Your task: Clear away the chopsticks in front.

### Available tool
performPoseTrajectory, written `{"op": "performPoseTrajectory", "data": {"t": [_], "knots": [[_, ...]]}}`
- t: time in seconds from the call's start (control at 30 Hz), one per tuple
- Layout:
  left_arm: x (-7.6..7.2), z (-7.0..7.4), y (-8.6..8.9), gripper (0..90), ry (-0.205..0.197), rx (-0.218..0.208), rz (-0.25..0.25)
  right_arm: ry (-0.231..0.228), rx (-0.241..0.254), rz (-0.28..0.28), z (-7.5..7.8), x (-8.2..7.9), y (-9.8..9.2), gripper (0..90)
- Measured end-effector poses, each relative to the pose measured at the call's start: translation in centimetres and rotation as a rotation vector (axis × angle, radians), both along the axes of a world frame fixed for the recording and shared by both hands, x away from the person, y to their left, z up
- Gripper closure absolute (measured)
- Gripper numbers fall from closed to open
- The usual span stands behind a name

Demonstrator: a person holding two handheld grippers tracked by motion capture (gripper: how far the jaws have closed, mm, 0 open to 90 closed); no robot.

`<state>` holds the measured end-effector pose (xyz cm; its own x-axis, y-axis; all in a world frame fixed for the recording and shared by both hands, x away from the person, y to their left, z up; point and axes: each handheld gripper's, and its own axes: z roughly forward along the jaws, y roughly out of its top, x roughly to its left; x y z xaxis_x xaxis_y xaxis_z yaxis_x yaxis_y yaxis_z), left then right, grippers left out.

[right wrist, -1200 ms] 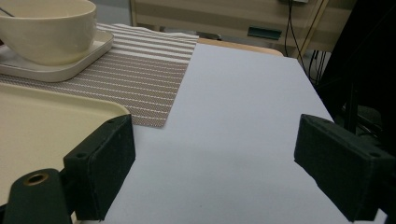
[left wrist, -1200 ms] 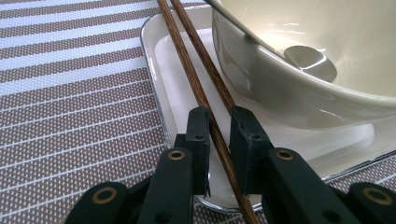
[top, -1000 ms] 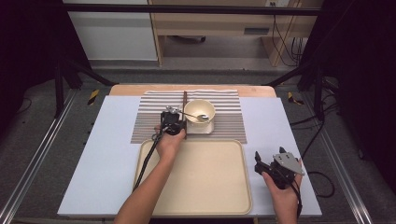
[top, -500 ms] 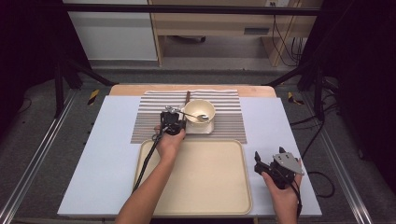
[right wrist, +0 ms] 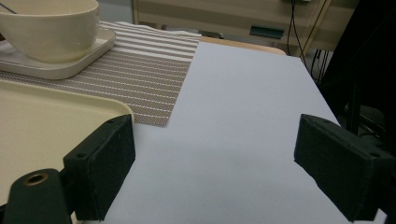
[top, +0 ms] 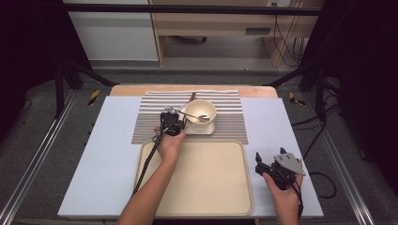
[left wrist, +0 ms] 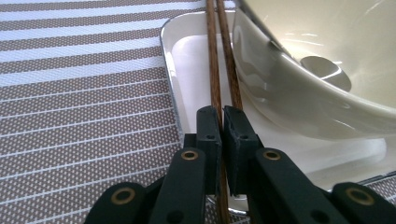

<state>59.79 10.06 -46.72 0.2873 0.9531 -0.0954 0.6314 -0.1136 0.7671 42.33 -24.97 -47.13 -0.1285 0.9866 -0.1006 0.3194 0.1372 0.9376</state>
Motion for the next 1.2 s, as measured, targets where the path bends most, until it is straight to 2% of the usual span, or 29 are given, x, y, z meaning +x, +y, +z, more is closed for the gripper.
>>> {"op": "performPoseTrajectory", "data": {"t": [0.23,0.7,0.87,1.2], "knots": [[-0.1,0.2,0.2,85.7,-0.018,-0.004,0.008,0.001,0.001,0.001,0.0,0.0,0.0,12.8],[-1.0,1.6,1.6,85.8,-0.039,0.003,0.011,0.002,-0.003,0.003,0.0,0.0,0.2,12.8],[-1.7,2.0,2.5,85.8,-0.042,-0.017,0.032,0.002,-0.004,0.007,0.0,0.0,0.2,12.8],[-4.2,3.6,5.1,85.8,-0.067,-0.018,0.062,0.000,0.002,0.023,0.1,0.0,0.3,11.3]]}}
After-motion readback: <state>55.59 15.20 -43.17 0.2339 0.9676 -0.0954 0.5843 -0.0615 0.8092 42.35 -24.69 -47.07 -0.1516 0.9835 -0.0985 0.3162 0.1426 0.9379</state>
